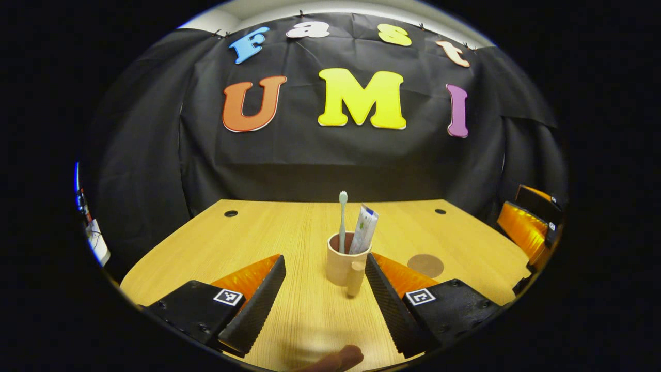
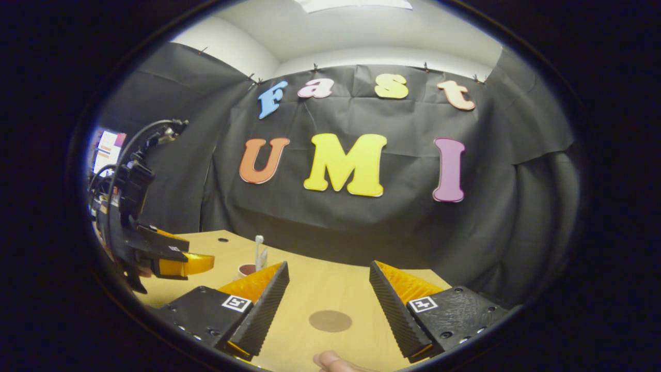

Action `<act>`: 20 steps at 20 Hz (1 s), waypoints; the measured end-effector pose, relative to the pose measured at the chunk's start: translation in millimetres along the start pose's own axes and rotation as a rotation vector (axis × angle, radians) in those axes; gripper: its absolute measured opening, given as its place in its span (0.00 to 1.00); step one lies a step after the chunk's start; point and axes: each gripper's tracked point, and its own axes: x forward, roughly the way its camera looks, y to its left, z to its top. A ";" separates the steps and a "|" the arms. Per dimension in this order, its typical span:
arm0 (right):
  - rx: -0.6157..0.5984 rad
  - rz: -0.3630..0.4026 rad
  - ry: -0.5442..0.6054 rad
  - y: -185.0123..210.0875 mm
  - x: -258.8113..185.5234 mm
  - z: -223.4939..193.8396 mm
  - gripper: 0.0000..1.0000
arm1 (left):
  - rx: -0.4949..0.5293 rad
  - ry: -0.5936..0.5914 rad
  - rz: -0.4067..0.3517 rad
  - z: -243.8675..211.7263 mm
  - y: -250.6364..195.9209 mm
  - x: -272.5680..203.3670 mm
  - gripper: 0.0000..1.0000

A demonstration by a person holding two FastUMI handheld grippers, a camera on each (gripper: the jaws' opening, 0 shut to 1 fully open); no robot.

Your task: Put the toothbrush and toothpaste on the desktop into the cup, then pick up the cup and place it on the coaster on the desktop.

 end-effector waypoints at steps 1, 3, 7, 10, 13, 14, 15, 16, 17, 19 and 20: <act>0.004 -0.007 0.001 -8.8 -8.8 -3.0 0.94 | -0.001 0.033 0.002 -4.5 -2.6 4.1 0.98; 0.021 -0.002 0.002 -19.1 -25.3 -7.5 0.94 | 0.001 0.103 0.013 -9.6 -3.8 12.7 0.98; 0.045 0.006 0.015 -35.5 -42.2 -21.1 0.94 | 0.006 0.272 0.001 -18.8 -9.8 35.5 0.99; 0.074 0.018 0.021 -40.4 -46.0 -24.4 0.94 | 0.017 0.399 -0.009 -22.5 -8.2 48.6 0.99; 0.074 0.020 0.004 -46.1 -48.9 -21.8 0.94 | 0.040 0.541 -0.018 -37.4 -10.3 59.5 0.98; 0.075 0.021 -0.001 -47.4 -50.8 -22.4 0.94 | 0.048 0.591 0.003 -43.3 -8.2 68.0 0.99; 0.081 0.026 -0.004 -47.8 -52.4 -22.1 0.96 | 0.040 0.639 0.015 -50.9 -9.1 73.5 0.98; 0.088 0.032 -0.007 -48.2 -52.8 -22.2 0.94 | 0.029 0.689 0.008 -58.9 -12.1 76.8 0.98; 0.094 0.032 -0.008 -50.6 -53.1 -22.3 0.94 | 0.025 0.738 -0.007 -67.6 -15.9 79.0 0.98; 0.108 0.024 -0.003 -58.5 -53.9 -25.7 0.94 | 0.024 0.811 -0.007 -82.9 -15.2 85.2 0.98; 0.119 0.028 0.001 -58.5 -54.5 -27.2 0.94 | 0.025 0.837 0.000 -88.5 -16.7 87.4 0.98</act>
